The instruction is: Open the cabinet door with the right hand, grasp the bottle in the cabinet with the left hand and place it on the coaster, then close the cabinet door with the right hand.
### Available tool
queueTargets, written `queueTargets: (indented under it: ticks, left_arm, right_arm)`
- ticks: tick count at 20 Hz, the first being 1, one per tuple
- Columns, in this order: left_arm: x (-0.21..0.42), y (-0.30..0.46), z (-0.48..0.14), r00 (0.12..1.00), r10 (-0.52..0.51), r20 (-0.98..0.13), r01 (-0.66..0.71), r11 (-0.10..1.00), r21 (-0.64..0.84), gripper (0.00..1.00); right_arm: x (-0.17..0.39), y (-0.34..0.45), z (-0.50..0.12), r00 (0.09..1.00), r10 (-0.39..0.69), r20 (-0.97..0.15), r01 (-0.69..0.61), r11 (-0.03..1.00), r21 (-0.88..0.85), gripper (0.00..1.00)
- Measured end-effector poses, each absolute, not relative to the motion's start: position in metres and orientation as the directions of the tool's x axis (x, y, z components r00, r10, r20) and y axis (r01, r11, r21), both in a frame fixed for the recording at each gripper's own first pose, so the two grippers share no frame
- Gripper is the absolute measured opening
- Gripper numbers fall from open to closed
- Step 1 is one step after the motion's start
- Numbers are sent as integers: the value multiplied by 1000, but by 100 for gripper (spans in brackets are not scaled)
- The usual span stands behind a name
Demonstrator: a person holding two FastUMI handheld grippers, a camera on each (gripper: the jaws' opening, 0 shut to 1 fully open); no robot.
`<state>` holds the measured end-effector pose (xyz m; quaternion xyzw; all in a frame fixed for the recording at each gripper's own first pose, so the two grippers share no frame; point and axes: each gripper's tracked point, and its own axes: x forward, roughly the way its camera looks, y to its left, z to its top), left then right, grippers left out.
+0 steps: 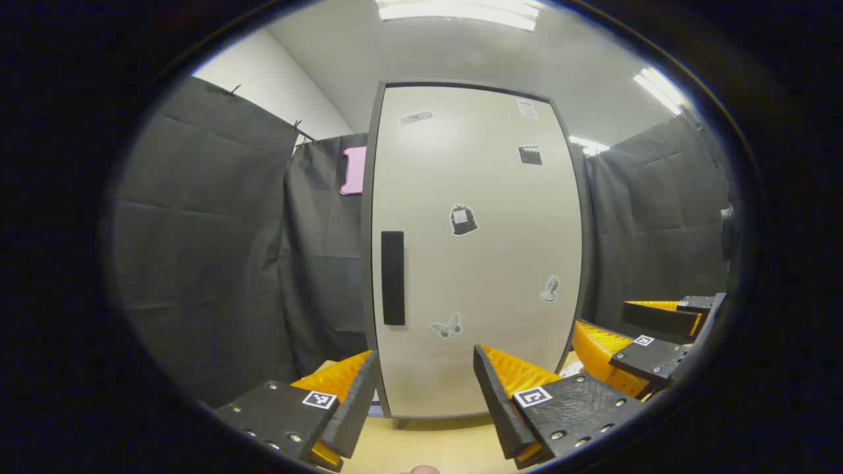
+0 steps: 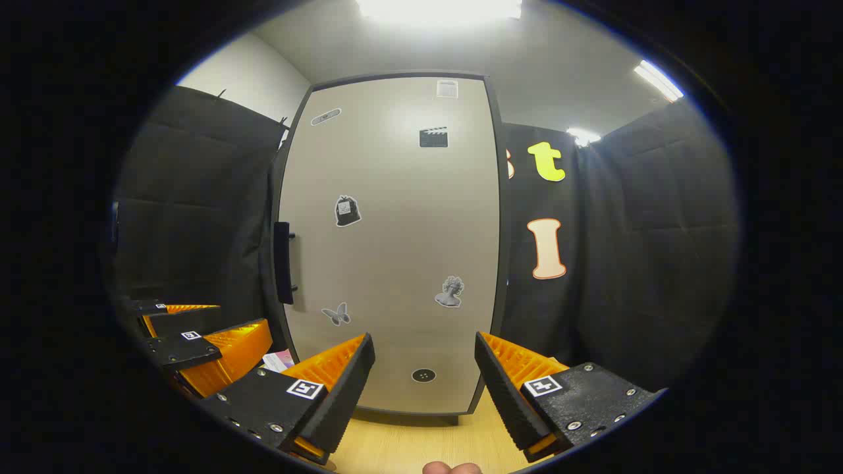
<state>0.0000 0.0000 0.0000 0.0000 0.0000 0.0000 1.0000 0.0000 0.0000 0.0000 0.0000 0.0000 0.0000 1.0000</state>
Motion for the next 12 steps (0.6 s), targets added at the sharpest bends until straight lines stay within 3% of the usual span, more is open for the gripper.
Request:
queueTargets:
  ticks: [5,6,7,9,12]
  left_arm:
    - [3,-1,4,1000,-1,15,1,1000,-1,82]
    - [2,-1,4,1000,0,17,0,1000,-4,86]
    - [3,-1,5,1000,0,18,0,1000,-6,82]
    - [2,0,5,1000,-1,22,1,1000,-12,86]
    - [4,1,7,1000,1,30,-1,1000,-15,82]
  right_arm:
    - [4,-1,1,1000,8,1,-8,1000,11,95]
    - [5,-1,2,1000,8,3,-8,1000,10,92]
    - [5,-1,2,1000,11,7,-11,1000,9,95]
    - [4,1,4,1000,14,9,-14,1000,11,95]
    - [3,2,6,1000,21,16,-21,1000,12,92]
